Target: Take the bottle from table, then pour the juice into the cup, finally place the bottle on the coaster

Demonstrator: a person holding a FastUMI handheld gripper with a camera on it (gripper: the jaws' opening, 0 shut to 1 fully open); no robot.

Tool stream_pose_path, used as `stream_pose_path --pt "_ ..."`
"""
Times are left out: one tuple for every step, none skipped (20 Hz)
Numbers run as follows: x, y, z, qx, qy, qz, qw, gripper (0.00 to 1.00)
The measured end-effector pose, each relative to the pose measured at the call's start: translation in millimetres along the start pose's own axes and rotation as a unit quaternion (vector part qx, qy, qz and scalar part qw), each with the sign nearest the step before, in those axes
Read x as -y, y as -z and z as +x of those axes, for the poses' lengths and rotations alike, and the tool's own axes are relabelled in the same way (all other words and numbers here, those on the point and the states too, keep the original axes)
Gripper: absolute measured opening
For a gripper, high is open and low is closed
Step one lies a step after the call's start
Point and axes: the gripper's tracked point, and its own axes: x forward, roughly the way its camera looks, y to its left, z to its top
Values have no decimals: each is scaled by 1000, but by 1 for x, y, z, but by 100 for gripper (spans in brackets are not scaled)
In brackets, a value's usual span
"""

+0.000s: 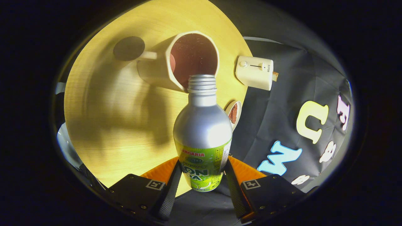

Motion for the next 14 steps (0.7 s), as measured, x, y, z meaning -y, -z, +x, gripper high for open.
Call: stream_pose_path --pt "1 0 0 0 0 -2 1000 75" --pt "1 0 0 -2 0 -4 1000 75" --pt "2 0 0 -2 1 -7 1000 75" --pt "2 0 0 -4 2 -10 1000 75" --pt "4 -1 -1 -4 4 -15 1000 75" --pt "4 -1 -1 -5 5 -20 1000 75" --pt "5 0 -1 -5 5 -24 1000 75" --pt "5 -1 -3 -6 7 -27 1000 75" --pt "5 -1 -3 -7 7 -30 1000 75" --pt "6 -1 -3 -8 6 -31 999 75" --pt "6 -1 -4 -9 6 -33 999 75" --pt "8 -2 -3 -9 6 -36 999 75" --pt "9 -3 -3 -9 7 -41 999 74" --pt "10 -3 -2 -9 9 -46 999 75"
